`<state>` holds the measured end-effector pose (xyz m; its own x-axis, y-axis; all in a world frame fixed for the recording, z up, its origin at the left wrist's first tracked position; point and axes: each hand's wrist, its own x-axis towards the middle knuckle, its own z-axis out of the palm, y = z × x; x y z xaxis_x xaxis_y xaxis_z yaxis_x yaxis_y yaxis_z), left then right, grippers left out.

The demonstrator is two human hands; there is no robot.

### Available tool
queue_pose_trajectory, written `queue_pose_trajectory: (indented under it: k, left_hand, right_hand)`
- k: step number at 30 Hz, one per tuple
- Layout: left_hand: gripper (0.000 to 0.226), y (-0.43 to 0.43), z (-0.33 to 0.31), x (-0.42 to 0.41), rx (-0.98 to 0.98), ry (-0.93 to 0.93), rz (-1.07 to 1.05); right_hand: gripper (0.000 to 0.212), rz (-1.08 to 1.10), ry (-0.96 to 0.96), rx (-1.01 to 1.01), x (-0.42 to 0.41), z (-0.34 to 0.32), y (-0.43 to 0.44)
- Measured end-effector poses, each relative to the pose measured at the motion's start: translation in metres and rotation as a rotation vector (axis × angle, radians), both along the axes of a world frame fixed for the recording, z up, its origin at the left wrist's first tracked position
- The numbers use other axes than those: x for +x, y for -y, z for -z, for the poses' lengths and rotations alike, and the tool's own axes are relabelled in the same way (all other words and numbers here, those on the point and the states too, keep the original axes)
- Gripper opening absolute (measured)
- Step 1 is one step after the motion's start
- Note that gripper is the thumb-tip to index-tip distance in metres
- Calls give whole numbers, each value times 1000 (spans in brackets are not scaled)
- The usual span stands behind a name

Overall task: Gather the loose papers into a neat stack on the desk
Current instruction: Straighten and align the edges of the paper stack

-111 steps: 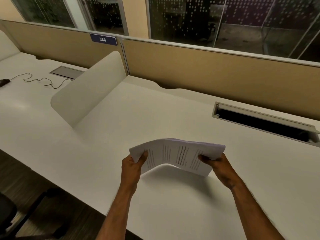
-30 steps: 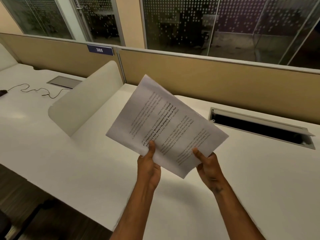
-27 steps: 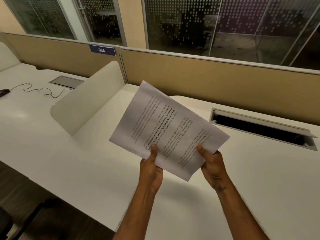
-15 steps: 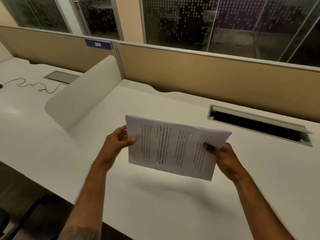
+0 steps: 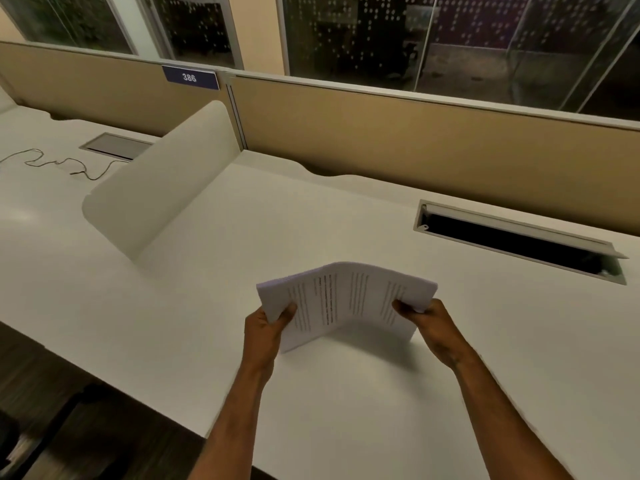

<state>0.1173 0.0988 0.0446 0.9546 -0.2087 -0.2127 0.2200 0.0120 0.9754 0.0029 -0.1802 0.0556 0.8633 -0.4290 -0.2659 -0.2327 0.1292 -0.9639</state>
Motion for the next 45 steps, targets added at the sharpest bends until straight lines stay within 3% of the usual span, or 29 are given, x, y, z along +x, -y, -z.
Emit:
queue_pose_trajectory:
  k: [13,15,17,19,24,26,29,33,36,39,41,45]
  left_hand:
    - [12,2,6,-2,49,-23,-34]
    - [25,2,-3,1,0,-31,-66]
    - [32,2,-13,2,-100,-51,-113]
    - [28,5,-22,-2,-220,-61,-125]
    - [33,27,-32,-23,-575,-245,-165]
    - [38,30,-30,-33,-629,-301,-186]
    - [43,28,-19,-47,-637,-385,-180]
    - [48,7,-7,-43,-386,-429,-184]
    - [80,-22,-16,-12,-79,-204,-196]
    - [106,-23,-40,10,85,79,22]
    - [96,-7,-52,15,92,159,166]
    - [28,21,-57,14,-33,162,104]
  right_hand:
    - [21,33,-18,-25,7,7,1]
    - [37,29,19,-78,7,2,9]
    - [78,103,-12,-102,3,0,10]
    - [103,239,-41,56,-1,3,-2]
    - [63,-26,256,465,16,-6,-47]
    - [60,13,357,597,28,-18,-53]
    - [48,110,367,570,36,-30,-55]
    - [35,148,304,416,35,-35,-49]
    - [32,92,265,279,30,-42,-40]
    - [28,-19,222,147,28,-49,-35]
    - [24,-66,193,84,28,-53,-37]
    - [19,-101,160,0,28,-58,-39]
